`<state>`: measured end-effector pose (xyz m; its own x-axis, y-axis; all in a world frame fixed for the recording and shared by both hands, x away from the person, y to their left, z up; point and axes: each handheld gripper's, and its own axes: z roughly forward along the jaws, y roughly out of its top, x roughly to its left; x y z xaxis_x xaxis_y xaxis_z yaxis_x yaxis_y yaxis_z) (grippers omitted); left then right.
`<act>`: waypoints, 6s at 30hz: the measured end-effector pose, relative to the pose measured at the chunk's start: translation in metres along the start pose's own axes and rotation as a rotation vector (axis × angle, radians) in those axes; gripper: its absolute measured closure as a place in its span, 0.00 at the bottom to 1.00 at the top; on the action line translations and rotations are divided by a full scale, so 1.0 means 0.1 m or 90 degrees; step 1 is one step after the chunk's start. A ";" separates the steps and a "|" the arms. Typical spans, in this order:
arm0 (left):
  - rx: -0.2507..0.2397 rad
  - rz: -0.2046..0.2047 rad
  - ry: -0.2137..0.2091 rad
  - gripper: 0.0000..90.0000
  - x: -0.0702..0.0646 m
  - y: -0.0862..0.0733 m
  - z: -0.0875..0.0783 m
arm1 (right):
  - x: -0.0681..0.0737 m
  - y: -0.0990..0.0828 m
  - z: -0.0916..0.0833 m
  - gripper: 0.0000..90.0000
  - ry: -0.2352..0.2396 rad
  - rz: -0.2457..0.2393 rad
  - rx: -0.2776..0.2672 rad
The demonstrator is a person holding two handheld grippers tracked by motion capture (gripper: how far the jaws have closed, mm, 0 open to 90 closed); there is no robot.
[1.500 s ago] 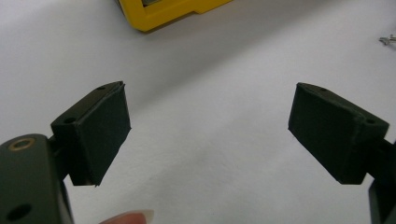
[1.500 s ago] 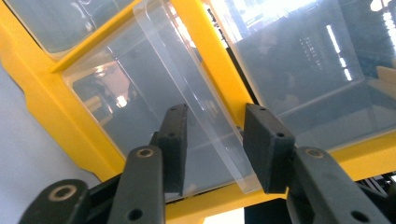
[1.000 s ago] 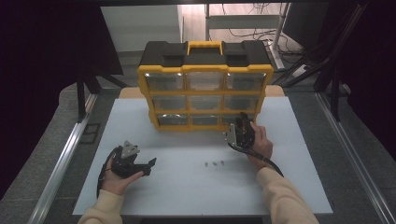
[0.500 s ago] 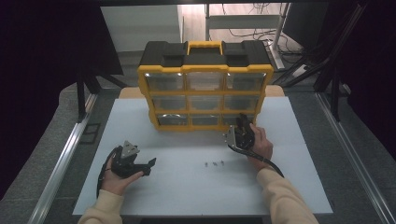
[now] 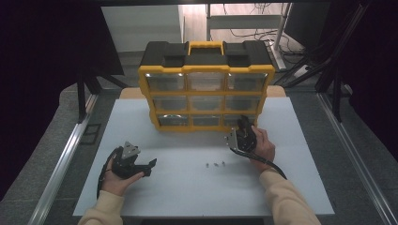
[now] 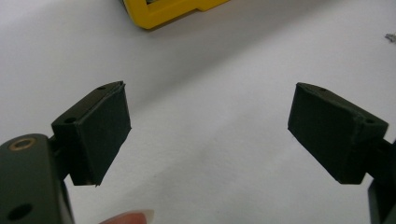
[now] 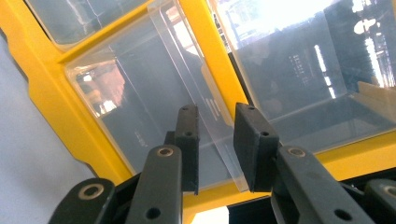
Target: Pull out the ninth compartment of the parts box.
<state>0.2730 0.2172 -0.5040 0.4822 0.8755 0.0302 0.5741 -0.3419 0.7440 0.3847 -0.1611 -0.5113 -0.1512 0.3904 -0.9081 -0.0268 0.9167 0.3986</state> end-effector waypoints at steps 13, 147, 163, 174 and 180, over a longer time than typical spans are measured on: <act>-0.001 0.002 0.002 0.15 0.00 0.00 -0.01 | -0.02 -0.01 -0.08 0.79 0.010 0.001 -0.001; -0.016 0.000 0.005 0.15 0.04 0.03 -0.06 | 0.07 -0.03 -0.59 0.79 -0.001 0.026 -0.005; -0.018 -0.001 0.006 0.15 0.04 0.03 -0.06 | 0.08 -0.04 -0.60 0.79 -0.001 0.025 -0.005; -0.019 -0.001 0.007 0.15 0.04 0.03 -0.06 | 0.08 -0.04 -0.62 0.79 0.001 0.026 -0.005; -0.019 0.000 0.007 0.15 0.04 0.03 -0.06 | 0.08 -0.04 -0.64 0.79 0.004 0.026 -0.004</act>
<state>0.2726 0.2220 -0.4976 0.4747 0.8794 0.0368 0.5543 -0.3312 0.7636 0.3207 -0.1671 -0.5117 -0.1592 0.4269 -0.8902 -0.0267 0.8995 0.4361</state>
